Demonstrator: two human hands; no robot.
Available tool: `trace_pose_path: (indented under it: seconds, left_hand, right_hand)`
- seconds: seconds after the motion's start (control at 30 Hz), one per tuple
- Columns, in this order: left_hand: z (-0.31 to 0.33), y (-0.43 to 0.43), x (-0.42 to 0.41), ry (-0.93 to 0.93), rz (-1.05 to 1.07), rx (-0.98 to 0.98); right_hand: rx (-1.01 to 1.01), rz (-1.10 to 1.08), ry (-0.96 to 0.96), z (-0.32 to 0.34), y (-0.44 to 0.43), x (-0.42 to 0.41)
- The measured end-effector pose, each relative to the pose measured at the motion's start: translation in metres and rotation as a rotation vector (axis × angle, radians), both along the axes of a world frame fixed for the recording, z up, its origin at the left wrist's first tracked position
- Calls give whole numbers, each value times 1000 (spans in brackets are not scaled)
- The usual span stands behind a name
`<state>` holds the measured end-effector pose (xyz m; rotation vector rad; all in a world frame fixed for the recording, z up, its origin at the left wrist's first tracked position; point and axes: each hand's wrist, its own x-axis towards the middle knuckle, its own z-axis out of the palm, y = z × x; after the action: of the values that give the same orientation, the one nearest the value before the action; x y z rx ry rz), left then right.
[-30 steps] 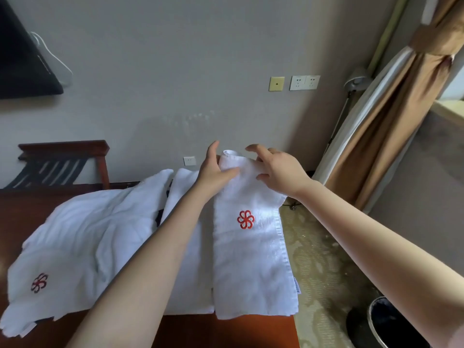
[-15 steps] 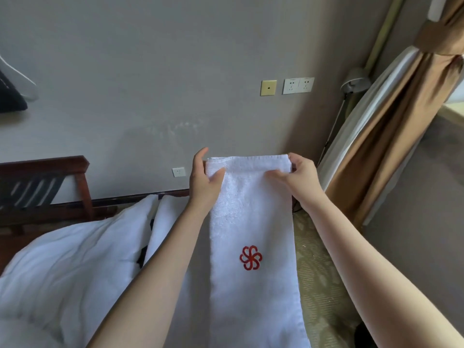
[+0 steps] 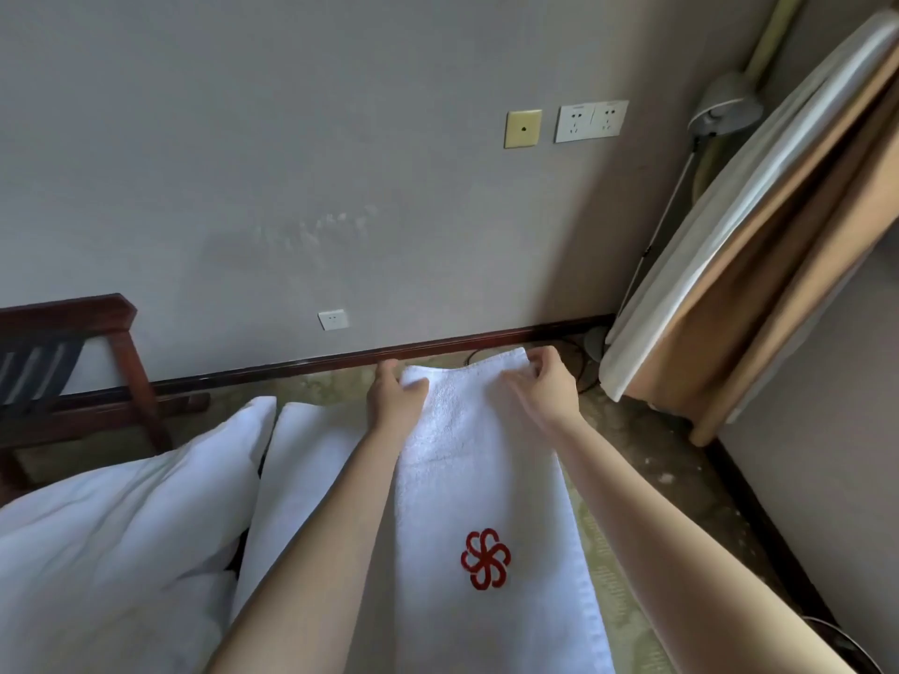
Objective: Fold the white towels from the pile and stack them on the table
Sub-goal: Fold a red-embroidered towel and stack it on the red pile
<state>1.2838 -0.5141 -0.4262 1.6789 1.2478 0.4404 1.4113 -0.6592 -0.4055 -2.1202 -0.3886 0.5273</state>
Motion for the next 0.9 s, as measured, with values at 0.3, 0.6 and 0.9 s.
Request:
trace_pose_path:
  seconds: [0.3, 0.6, 0.9]
  left_hand:
    - [-19, -3, -1, 68, -31, 229]
    - [8, -30, -8, 160, -190, 904]
    - [-28, -27, -22, 434, -548, 716]
  right_hand:
    - [-148, 64, -299, -25, 0, -17]
    - [-166, 210, -908, -15, -8, -32]
    - [-343, 458, -575, -43, -15, -38]
